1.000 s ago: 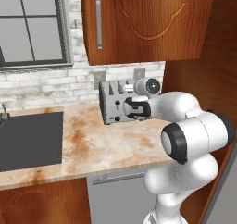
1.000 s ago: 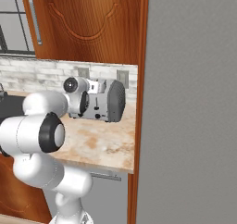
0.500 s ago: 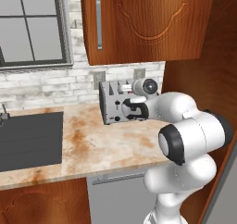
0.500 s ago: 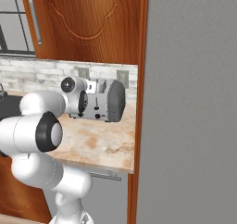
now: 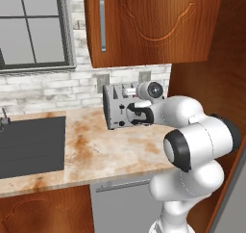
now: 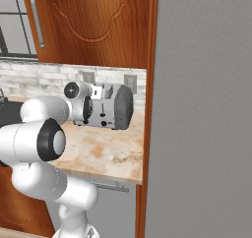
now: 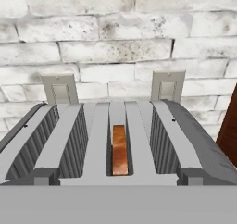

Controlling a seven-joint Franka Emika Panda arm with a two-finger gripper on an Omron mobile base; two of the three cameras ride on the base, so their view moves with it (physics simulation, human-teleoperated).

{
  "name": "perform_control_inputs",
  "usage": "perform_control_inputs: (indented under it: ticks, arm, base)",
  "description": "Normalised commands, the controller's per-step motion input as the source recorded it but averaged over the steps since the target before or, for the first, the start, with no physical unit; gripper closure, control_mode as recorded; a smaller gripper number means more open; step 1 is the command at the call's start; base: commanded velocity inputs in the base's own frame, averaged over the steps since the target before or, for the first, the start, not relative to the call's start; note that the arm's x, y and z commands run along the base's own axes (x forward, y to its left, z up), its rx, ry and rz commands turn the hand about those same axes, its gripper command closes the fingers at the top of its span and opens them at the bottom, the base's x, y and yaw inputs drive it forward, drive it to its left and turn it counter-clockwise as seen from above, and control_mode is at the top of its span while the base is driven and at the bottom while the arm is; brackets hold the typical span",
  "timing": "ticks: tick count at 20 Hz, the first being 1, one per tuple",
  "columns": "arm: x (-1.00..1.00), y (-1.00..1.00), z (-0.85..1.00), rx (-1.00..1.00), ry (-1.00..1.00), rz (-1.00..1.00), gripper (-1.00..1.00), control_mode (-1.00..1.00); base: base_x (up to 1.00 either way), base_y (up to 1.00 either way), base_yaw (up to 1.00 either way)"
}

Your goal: Start the toaster. Once the lever pops up, take the bread to the plate on the dining counter.

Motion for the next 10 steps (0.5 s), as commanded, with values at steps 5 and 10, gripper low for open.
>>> perform_control_inputs:
  ticks: [5,10]
  arm:
    - [0.0,0.0,0.0,0.0,0.0,0.0,-1.0,-1.0]
    - [0.0,0.0,0.0,0.0,0.0,0.0,-1.0,-1.0]
  base:
    - [0.0,0.0,0.0]
    - [0.0,0.0,0.0]
